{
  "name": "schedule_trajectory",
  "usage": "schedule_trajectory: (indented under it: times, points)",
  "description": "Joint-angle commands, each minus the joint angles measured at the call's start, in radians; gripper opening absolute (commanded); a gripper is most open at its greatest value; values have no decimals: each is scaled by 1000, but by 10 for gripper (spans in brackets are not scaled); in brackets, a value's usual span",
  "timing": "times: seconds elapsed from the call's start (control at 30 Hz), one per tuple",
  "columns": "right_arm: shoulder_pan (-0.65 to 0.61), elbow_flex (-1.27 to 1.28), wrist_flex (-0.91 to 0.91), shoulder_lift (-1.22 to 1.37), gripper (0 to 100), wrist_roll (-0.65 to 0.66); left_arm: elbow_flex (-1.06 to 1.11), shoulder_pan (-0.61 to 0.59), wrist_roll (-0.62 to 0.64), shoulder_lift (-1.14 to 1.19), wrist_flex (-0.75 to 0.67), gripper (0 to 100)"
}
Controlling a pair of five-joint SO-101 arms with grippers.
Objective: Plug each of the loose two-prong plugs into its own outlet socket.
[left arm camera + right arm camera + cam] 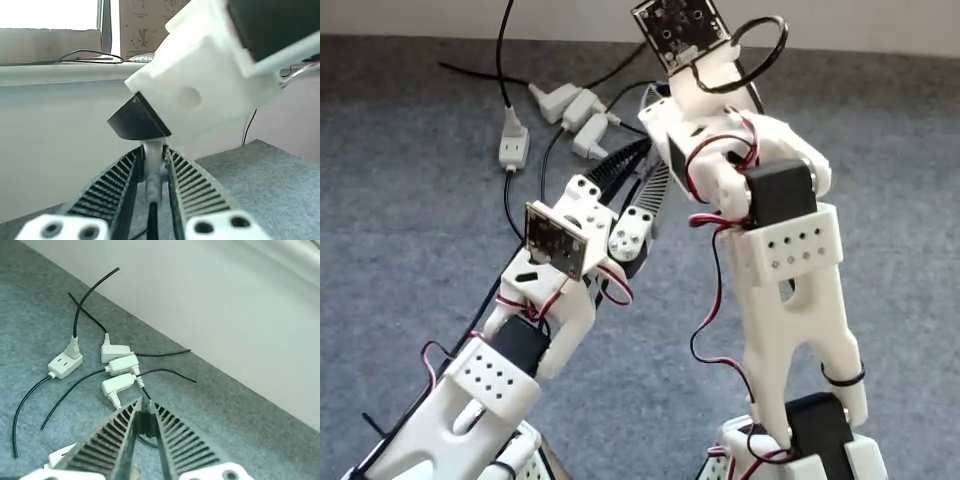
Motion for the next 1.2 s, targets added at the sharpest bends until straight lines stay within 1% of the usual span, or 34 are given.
schedule_trajectory:
  times: [0.0,0.17,0.37,0.63,0.77,0.87,1.03,1.17]
  points:
    - [48,-35,-1,35,8,6,-24,-1,3,-68,-21,7]
    - [50,-120,94,33,8,6,-31,-1,3,4,-28,7]
    - [48,-186,162,25,8,5,-41,-2,3,18,-23,7]
    - [44,-196,185,-76,8,5,-39,4,3,21,-21,7]
    - [16,-196,208,-91,8,5,-39,4,3,21,-21,7]
    - [5,-179,191,-65,8,6,-45,1,3,18,-21,7]
    - [7,-128,105,39,8,11,-47,-1,3,12,-21,7]
    - [71,-124,41,142,8,11,-47,-2,2,12,-21,7]
